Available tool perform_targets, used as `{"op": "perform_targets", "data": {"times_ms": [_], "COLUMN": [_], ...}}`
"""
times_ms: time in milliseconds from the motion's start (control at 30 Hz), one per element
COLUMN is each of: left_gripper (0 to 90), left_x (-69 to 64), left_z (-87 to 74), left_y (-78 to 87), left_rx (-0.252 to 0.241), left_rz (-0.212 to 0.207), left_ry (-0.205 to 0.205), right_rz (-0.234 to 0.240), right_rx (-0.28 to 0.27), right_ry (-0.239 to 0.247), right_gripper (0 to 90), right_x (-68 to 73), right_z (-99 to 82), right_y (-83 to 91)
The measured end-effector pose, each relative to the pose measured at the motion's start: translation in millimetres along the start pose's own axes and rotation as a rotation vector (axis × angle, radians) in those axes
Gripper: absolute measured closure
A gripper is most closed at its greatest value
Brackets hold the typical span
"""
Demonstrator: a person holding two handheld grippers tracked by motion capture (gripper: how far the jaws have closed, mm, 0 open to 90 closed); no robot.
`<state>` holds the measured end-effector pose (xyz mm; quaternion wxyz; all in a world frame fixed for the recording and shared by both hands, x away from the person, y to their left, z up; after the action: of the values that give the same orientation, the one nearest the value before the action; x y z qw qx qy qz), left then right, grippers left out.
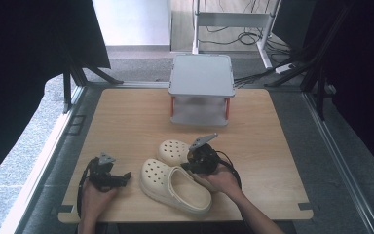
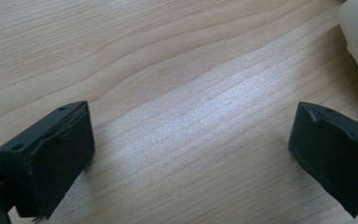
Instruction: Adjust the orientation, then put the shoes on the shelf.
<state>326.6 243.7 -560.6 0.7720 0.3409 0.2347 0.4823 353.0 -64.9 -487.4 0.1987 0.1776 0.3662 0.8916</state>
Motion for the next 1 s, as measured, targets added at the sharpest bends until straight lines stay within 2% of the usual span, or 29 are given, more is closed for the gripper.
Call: {"op": "perform_targets", "data": {"times_ms": [33, 167, 267, 300, 333, 433, 500, 567, 700, 767, 867, 900, 967, 1000], "left_gripper": [0.1, 0.2, 0.2, 0.2, 0.2, 0.2, 0.2, 0.2, 0.2, 0.2, 0.2, 0.2, 0.2, 0.2], "left_x": [-0.2, 0.0, 0.0, 0.0, -0.2, -0.2, -0.2, -0.3, -0.2, -0.2, -0.2, -0.2, 0.0, 0.0], "left_z": [0.0, 0.1, 0.0, 0.0, 0.0, 0.0, 0.0, 0.0, 0.0, 0.0, 0.0, 0.0, -0.1, -0.1], "left_y": [0.0, 0.0, 0.0, 0.0, 0.0, 0.1, 0.0, 0.0, 0.0, 0.1, 0.1, 0.1, 0.1, 0.1], "left_rx": [0.0, 0.0, 0.0, 0.0, 0.0, 0.001, 0.001, -0.001, 0.001, 0.001, 0.001, 0.001, 0.001, 0.001], "left_rz": [0.0, 0.0, 0.0, 0.0, -0.001, -0.001, -0.001, -0.001, -0.001, -0.001, -0.001, -0.001, 0.0, 0.0], "left_ry": [0.002, 0.001, 0.001, 0.001, 0.002, 0.002, 0.002, 0.004, 0.002, 0.001, 0.002, 0.002, -0.002, -0.002], "right_rz": [-0.009, -0.037, -0.03, -0.03, -0.019, -0.008, -0.004, 0.015, 0.024, 0.047, 0.055, 0.055, 0.064, 0.064], "right_rx": [-0.003, -0.01, -0.009, -0.009, -0.001, 0.007, 0.009, 0.016, 0.028, 0.042, 0.06, 0.06, 0.059, 0.06], "right_ry": [0.008, 0.039, 0.05, 0.05, 0.061, 0.091, 0.1, 0.127, 0.154, 0.162, 0.178, 0.178, 0.14, 0.139], "right_gripper": [64.9, 46.5, 38.3, 38.3, 33.0, 25.1, 24.3, 18.8, 15.5, 13.6, 13.8, 13.8, 17.1, 17.3], "right_x": [-0.9, -3.5, -6.4, -6.4, -6.4, -4.2, -3.0, 2.4, 8.0, 12.5, 15.2, 15.2, 18.1, 18.3], "right_z": [0.4, 4.9, 4.9, 4.9, 3.6, 1.1, 0.4, -1.2, -2.1, -2.6, -3.8, -3.8, -4.2, -4.2], "right_y": [2.7, 15.8, 28.3, 28.3, 35.2, 42.3, 43.6, 44.9, 40.3, 32.0, 22.1, 22.1, 12.7, 9.7]}}
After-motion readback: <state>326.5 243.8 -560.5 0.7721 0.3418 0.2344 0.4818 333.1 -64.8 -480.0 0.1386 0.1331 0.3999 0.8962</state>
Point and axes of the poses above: each handheld gripper's, and its own axes: y roughly backward along the jaws, z roughly out of its top, x roughly to its left, the point moved 5 cm from there along -y, roughly forward along the jaws
